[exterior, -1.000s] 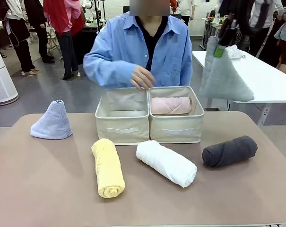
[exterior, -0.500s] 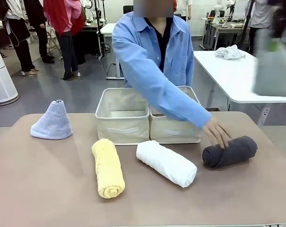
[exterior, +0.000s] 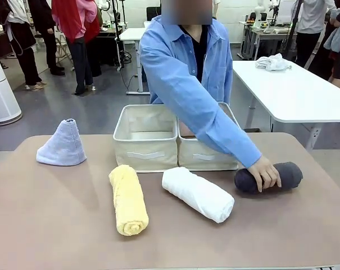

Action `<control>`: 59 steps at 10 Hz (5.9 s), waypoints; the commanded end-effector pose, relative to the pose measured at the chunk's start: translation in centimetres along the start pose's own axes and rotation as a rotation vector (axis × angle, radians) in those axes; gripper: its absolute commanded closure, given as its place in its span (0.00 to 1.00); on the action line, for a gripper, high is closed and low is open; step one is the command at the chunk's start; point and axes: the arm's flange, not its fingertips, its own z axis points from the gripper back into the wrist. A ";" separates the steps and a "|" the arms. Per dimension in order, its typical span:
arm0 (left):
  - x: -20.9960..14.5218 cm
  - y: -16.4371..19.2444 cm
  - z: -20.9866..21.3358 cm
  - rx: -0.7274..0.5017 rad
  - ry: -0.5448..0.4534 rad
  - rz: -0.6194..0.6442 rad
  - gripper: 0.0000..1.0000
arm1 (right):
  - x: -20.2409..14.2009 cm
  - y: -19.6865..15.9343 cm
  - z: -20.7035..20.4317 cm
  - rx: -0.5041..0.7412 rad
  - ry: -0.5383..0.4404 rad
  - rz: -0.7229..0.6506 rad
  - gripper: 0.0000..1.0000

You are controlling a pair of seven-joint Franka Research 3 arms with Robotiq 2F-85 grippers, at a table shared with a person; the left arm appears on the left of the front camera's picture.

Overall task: Sort the towels based on their folding style.
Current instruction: Pick up one triangle-folded towel and place it in the left Fabric basket.

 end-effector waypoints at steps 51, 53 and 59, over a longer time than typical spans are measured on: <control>0.1 -0.1 0.0 0.011 -0.004 0.000 0.00 | 13.0 9.8 -0.3 -0.043 0.001 0.377 0.83; 0.1 -0.1 0.0 0.011 -0.004 0.000 0.00 | 13.3 9.7 -0.3 -0.042 -0.005 0.384 0.83; 0.1 -0.1 0.0 0.011 -0.004 0.000 0.00 | 14.8 9.7 0.1 -0.040 -0.046 0.409 0.83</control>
